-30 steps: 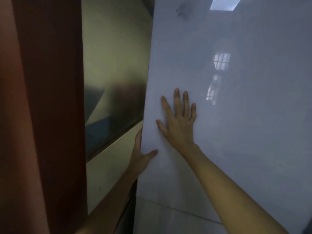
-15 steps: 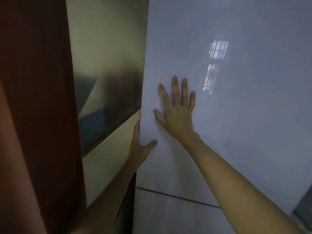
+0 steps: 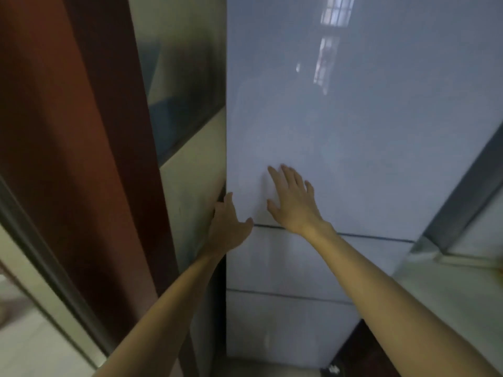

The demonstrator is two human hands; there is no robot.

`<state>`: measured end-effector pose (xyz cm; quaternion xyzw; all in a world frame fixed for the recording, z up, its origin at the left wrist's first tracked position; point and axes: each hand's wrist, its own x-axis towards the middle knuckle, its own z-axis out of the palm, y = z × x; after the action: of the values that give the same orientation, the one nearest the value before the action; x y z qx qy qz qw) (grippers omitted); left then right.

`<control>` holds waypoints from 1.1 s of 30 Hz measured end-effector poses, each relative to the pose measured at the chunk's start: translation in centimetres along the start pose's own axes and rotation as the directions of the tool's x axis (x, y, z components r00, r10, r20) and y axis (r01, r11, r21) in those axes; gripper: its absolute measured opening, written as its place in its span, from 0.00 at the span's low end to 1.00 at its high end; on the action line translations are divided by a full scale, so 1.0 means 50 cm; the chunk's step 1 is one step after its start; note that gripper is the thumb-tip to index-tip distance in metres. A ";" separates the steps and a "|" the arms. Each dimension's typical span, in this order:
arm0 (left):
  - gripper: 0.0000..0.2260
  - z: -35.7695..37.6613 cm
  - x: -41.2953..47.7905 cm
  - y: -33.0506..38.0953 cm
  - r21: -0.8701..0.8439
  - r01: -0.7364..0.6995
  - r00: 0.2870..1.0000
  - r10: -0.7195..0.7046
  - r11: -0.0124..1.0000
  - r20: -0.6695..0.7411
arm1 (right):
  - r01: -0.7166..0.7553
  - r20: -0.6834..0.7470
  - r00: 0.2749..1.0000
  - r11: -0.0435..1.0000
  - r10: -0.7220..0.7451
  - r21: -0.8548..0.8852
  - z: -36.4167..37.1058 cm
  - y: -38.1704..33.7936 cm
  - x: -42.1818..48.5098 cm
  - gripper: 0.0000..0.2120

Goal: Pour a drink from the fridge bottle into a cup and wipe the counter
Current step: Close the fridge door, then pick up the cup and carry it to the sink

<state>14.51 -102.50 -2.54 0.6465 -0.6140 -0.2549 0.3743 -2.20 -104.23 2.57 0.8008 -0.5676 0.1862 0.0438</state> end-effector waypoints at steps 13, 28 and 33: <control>0.40 0.166 -0.369 -0.123 0.491 -0.211 0.892 -0.040 0.845 0.451 | -0.216 0.479 0.863 0.974 0.158 0.067 0.187 0.043 -0.518 0.38; 0.39 0.240 -0.687 -0.076 0.605 -0.146 0.937 -0.088 0.782 0.339 | -0.232 0.405 0.900 0.964 0.162 0.132 0.126 0.115 -0.878 0.39; 0.37 0.241 -0.779 -0.057 0.639 -0.141 0.947 -0.086 0.756 0.310 | -0.249 0.411 0.899 0.950 0.154 0.187 0.112 0.115 -0.946 0.39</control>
<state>2.19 -66.32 -17.00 0.6767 -0.7259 -0.1206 0.0239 -19.66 -65.61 -19.87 0.7577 -0.6190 0.0918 -0.1851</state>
